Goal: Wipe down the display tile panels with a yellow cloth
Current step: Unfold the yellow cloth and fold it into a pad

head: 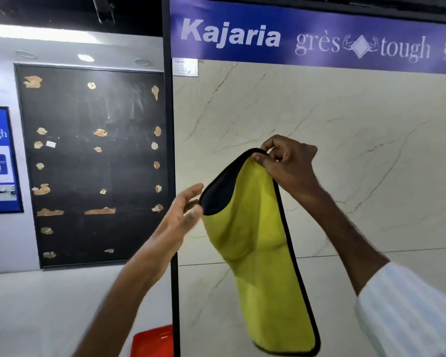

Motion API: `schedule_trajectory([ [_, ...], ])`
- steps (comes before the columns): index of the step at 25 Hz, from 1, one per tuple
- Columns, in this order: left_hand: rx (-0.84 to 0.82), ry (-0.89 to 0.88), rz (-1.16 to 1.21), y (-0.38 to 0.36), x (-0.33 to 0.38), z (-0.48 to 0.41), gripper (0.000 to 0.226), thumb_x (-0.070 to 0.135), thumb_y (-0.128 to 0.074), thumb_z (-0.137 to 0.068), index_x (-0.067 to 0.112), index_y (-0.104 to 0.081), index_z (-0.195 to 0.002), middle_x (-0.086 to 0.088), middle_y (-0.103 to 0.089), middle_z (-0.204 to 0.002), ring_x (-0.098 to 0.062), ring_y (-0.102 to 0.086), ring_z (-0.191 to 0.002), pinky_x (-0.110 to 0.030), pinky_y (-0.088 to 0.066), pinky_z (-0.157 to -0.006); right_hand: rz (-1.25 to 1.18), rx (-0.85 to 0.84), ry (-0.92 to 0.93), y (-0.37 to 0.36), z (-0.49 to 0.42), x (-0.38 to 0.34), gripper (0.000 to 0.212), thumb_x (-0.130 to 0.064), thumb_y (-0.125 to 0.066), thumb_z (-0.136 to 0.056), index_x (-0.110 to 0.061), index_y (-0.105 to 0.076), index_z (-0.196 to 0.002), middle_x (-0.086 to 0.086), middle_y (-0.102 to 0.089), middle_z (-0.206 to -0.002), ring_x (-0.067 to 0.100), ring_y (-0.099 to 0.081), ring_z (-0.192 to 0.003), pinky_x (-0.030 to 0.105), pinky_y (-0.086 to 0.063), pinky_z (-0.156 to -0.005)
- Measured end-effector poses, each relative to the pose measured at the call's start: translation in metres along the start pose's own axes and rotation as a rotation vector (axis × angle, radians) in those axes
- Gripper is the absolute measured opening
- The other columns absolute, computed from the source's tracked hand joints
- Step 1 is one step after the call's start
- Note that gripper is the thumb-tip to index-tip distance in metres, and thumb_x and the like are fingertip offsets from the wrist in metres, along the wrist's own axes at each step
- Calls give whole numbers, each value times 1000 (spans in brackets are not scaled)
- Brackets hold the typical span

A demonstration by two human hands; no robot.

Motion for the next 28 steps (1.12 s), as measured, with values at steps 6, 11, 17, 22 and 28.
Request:
schedule_trajectory([
  [6, 324, -346, -570, -16, 5, 3, 53, 61, -73, -77, 36, -64, -124, 20, -61, -127, -5, -53, -121, -46, -42, -113, 51, 90, 53, 5, -3, -7, 22, -43, -76, -83, -31, -59, -79, -15, -56, -58, -2, -56, -65, 35, -21, -82],
  [11, 406, -241, -49, 11, 1, -27, 12, 24, -87, -80, 30, -76, -83, 11, -71, -76, -9, -61, -74, -39, -55, -77, 134, -61, -10, 18, 1, 25, 25, -38, -79, -89, -28, -59, -77, -11, -57, -58, 6, -59, -70, 35, -20, -83],
  [17, 377, -326, -91, 5, 36, -33, 11, 26, -87, -84, 25, -76, -81, 11, -72, -76, -8, -63, -71, -33, -57, -71, 12, -260, -192, 14, 35, 80, 31, -47, -85, -79, -20, -70, -79, -10, -61, -70, 10, -59, -79, 41, -28, -88],
  [22, 373, -410, -19, -5, 67, -32, 15, 17, -83, -89, 18, -73, -78, 14, -67, -68, -4, -57, -63, -23, -51, -62, -634, -212, -323, 15, 38, 70, 13, -15, -79, -88, -21, -67, -87, -17, -68, -74, -2, -61, -74, 23, -44, -78],
  [28, 417, -397, 62, -2, 80, -35, 12, 17, -85, -86, 13, -75, -81, 4, -68, -73, -10, -59, -69, -27, -55, -67, -898, -420, -466, -25, 87, 60, 41, -11, -79, -77, -11, -72, -117, 5, -78, -117, 19, -74, -109, 34, -58, -91],
])
Point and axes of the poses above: each hand's wrist, its own z-axis away from the middle knuckle, its own y-axis out of the back of the hand, x = y × z, the point moved 7 cm from there along -z, towards the middle knuckle
